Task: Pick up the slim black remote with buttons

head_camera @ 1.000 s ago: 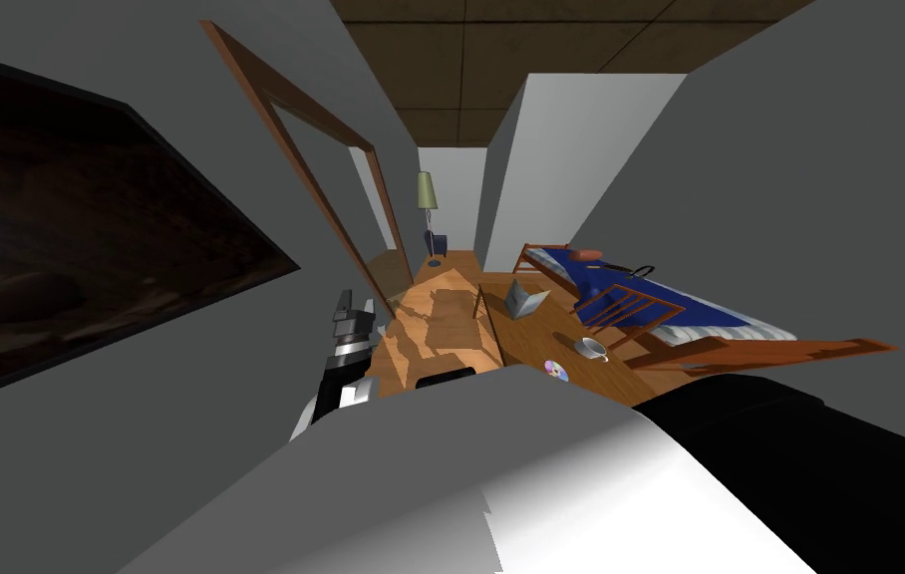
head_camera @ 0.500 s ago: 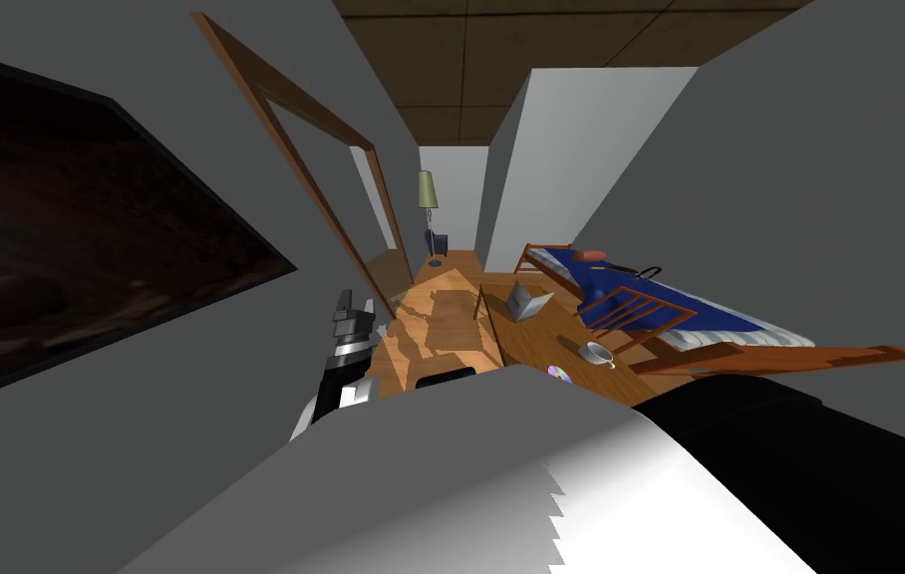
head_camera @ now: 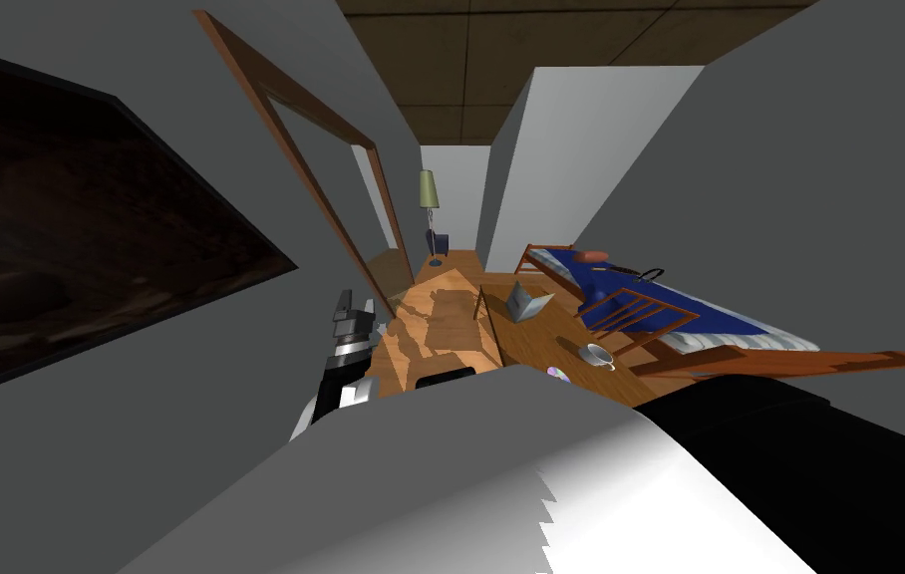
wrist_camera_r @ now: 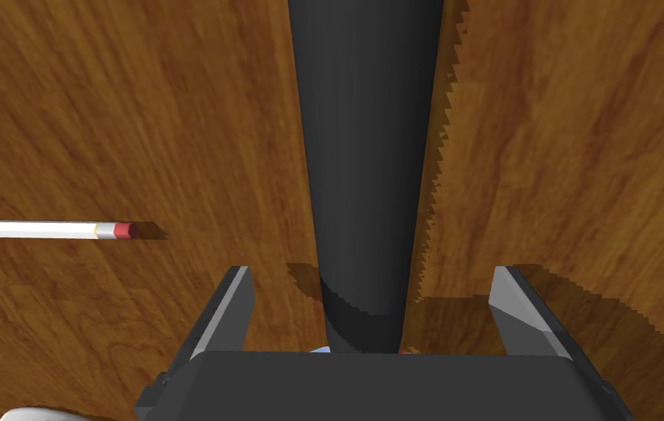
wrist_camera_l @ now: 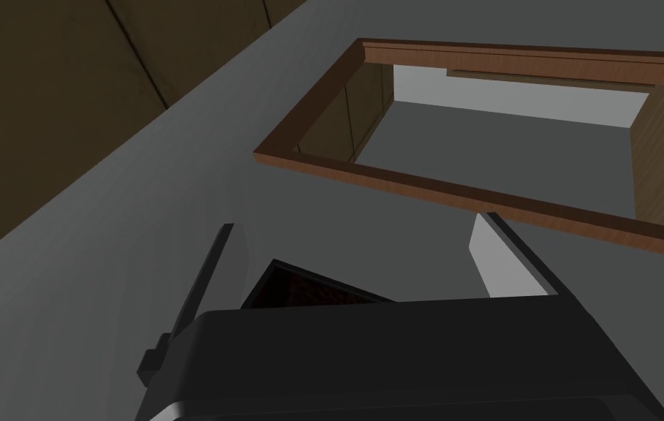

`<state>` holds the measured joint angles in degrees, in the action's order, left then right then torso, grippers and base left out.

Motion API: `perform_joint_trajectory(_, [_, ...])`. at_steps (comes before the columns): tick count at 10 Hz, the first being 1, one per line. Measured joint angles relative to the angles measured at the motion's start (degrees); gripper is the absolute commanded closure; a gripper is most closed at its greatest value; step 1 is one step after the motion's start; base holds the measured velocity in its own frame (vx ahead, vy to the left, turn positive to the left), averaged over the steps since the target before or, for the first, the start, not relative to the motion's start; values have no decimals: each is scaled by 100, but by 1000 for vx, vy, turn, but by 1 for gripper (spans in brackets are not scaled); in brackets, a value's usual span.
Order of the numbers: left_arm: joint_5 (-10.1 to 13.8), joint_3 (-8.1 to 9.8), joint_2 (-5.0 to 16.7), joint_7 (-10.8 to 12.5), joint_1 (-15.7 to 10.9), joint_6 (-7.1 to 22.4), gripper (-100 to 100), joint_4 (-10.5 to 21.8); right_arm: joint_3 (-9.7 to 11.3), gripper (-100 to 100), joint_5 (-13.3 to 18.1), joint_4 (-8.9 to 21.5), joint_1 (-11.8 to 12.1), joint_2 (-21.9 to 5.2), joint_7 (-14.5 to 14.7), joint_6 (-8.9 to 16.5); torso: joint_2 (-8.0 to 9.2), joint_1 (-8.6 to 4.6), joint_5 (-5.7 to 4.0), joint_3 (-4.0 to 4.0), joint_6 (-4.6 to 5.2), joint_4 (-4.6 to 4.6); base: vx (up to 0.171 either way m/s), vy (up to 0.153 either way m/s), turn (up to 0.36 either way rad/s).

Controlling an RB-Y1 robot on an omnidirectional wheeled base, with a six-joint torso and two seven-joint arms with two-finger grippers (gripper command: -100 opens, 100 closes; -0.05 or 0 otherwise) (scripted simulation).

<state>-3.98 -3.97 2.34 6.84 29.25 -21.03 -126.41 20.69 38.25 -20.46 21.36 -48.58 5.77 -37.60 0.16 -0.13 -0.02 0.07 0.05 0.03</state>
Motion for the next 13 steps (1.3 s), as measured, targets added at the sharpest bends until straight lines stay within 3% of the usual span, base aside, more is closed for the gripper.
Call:
perform_joint_trajectory(2, [0,0,0,0,0,0,0,0,56,-100,3,-419,193,-18,-153,253,-1,16,3,-1,1,0,-2,-3,12])
perform_joint_trajectory(3, [0,0,-1,0,0,0,0,0,51,-100,-5,-317,132,54,-121,277,-2,20,4,-1,1,0,0,0,0])
perform_joint_trajectory(4, [0,0,-1,0,0,0,0,0,49,100,-6,-298,123,63,-104,272,-2,21,5,-1,1,-1,0,0,0])
perform_joint_trajectory(8, [0,-1,-1,0,0,0,0,0,49,100,-7,-303,127,53,-104,256,-1,-20,-25,0,1,2,0,4,1])
perform_joint_trajectory(9, [0,-1,-1,0,0,0,0,0,49,0,-6,-303,127,54,-104,255,-1,-24,-26,0,1,2,0,0,0])
perform_joint_trajectory(10, [0,0,-1,0,0,0,0,0,49,100,-6,-303,127,54,-104,255,-1,-25,-26,1,1,2,6,18,-50])
perform_joint_trajectory(12, [0,-1,-1,0,0,0,0,0,-7,100,1,68,-38,-2,27,-26,-3,-17,-22,-1,2,1,6,14,-14])
perform_joint_trajectory(13, [0,-1,-1,0,0,0,0,0,18,100,13,-142,93,-84,-72,37,-1,-19,-22,0,3,0,0,0,0])
